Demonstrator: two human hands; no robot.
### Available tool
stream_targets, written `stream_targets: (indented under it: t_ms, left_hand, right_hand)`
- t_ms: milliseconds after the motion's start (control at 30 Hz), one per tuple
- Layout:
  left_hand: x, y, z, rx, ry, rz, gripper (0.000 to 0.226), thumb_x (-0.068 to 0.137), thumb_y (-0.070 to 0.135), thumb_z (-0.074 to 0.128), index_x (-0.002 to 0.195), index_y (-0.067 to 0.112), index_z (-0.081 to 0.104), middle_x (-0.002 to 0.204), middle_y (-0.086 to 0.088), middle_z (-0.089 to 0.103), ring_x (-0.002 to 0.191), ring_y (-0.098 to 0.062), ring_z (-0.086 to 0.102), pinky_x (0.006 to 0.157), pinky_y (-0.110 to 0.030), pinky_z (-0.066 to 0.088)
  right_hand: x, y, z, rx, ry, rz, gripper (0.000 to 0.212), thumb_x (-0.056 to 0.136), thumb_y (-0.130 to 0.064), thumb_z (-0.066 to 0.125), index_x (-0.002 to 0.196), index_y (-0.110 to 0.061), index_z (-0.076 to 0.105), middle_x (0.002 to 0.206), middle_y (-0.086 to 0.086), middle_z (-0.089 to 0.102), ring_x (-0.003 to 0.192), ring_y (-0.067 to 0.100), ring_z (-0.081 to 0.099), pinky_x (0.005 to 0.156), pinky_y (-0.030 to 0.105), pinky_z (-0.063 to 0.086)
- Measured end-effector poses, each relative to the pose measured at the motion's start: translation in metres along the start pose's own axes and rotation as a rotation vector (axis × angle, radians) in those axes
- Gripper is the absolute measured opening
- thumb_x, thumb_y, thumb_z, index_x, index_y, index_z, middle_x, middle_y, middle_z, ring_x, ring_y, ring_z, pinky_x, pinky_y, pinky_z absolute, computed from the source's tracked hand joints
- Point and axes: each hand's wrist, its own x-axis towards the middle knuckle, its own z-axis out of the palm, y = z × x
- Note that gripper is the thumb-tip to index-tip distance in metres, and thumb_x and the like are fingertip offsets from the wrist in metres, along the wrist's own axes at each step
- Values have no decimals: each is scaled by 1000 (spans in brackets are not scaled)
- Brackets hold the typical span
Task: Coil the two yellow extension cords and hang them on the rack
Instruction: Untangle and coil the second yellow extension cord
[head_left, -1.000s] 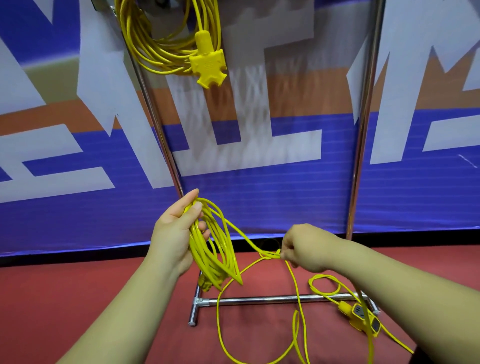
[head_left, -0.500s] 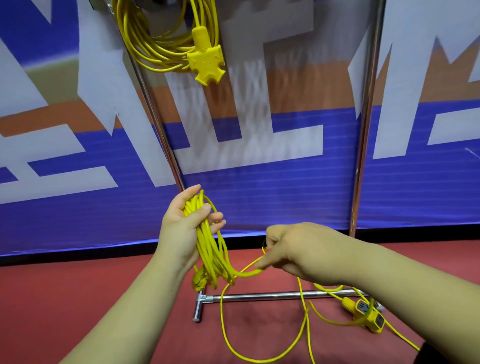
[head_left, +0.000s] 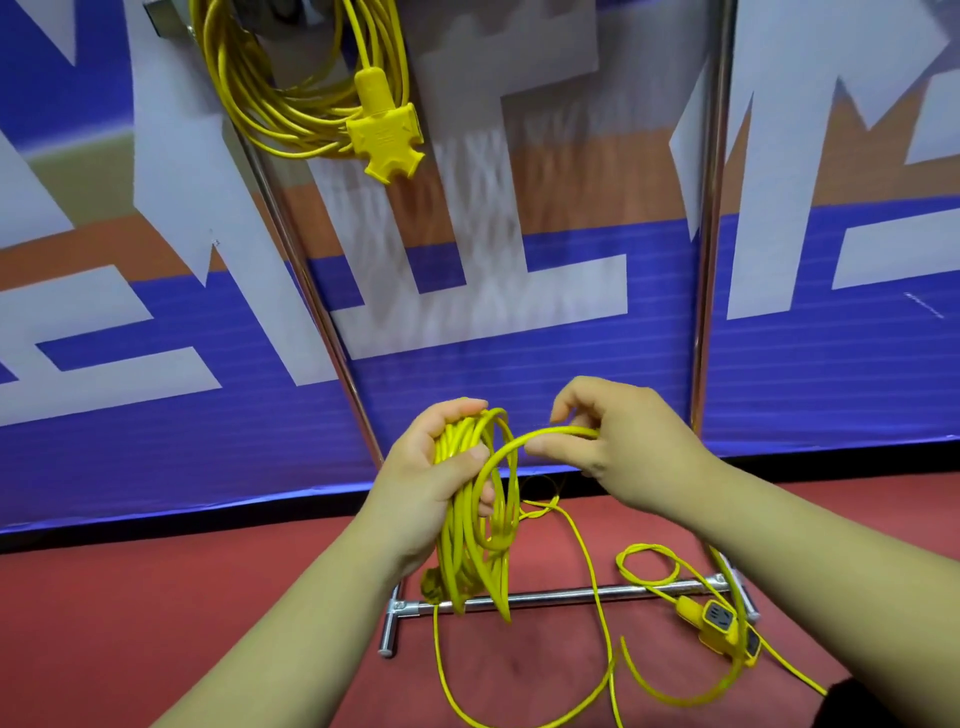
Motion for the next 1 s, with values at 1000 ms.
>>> stream_targets:
  t_ms: [1000]
  left_hand:
    - [-1, 24, -2, -122, -28, -14, 55, 75, 3, 68, 128, 15, 61, 74, -15, 55, 39, -13, 44, 40, -23, 42]
  right_hand:
    - [13, 24, -14, 174, -248, -52, 15, 89, -14, 73, 99, -25, 71, 87, -6, 72, 80, 7, 68, 74, 23, 53]
